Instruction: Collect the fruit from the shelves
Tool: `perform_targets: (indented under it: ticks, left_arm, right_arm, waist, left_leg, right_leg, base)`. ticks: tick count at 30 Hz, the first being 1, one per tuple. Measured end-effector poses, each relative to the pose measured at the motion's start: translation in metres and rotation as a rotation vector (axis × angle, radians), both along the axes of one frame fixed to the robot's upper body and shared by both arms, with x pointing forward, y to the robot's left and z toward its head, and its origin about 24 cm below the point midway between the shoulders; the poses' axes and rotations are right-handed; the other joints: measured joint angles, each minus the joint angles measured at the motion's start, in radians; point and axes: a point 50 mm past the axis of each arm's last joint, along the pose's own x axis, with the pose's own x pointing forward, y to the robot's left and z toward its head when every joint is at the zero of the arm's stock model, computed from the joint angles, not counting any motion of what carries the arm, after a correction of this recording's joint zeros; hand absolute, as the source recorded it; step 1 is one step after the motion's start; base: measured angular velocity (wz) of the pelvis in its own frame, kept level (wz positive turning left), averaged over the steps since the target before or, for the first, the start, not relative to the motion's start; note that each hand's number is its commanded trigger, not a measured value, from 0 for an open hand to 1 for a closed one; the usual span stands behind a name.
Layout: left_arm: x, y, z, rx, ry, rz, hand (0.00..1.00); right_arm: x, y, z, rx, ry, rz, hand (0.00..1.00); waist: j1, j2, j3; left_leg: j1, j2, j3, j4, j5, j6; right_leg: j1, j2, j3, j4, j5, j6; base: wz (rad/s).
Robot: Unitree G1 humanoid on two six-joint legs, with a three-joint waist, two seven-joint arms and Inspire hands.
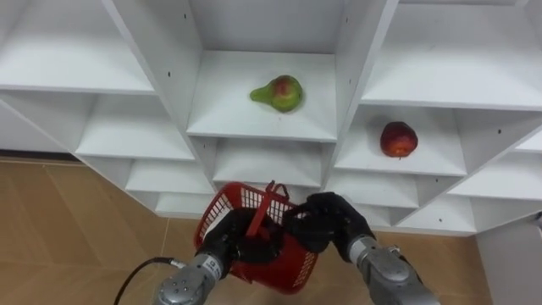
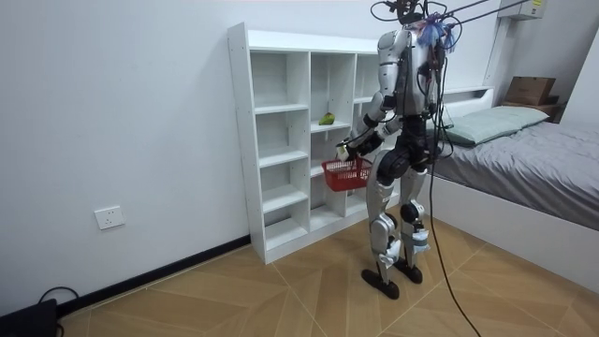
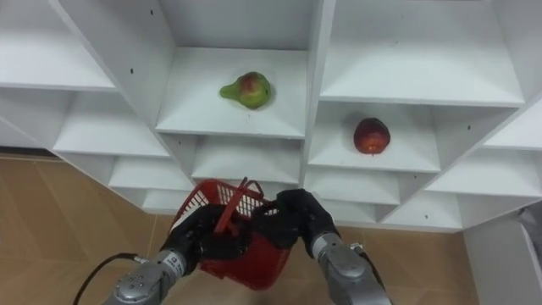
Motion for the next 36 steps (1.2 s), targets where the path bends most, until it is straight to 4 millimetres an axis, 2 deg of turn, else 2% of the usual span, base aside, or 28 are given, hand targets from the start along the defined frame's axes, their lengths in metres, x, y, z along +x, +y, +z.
perform_targets:
  ticks: [19,25,36]
  left_arm:
    - [-0.0003,-0.0041,-0.0001,-0.012,0.003,0.0,1.0]
    - [-0.0001,-0.0046,0.0,-0.013,0.002,0.001,1.0]
    - [0.0004,-0.0061,0.0004,-0.018,0.001,0.001,1.0]
  right_arm:
    - [0.0003,-0.0083,-0.0036,-0.004,0.024,-0.119,1.0]
    - [0.0062,-0.0075,0.0002,-0.012,0.009,-0.154,1.0]
    - [0.0088,-0.0082,0.0017,-0.004,0.008,-0.209,1.0]
  waist:
    - [0.0,0.006,0.0012]
    - [-0.001,0.006,0.0012]
    - [-0.003,0.006,0.001]
  left_leg:
    - [0.002,-0.001,0.0,-0.015,0.013,-0.004]
    - [0.001,0.0,0.002,-0.017,0.013,-0.004]
    - [0.004,0.001,0.026,-0.017,0.014,-0.003]
  right_leg:
    - [-0.002,0.0,-0.002,0.0,0.001,-0.002]
    - [-0.007,-0.001,-0.001,0.001,0.001,-0.002]
    - [-0.01,-0.001,0.013,0.001,0.001,-0.002]
  base:
    - [0.0]
    - [0.0]
    - [-0.03]
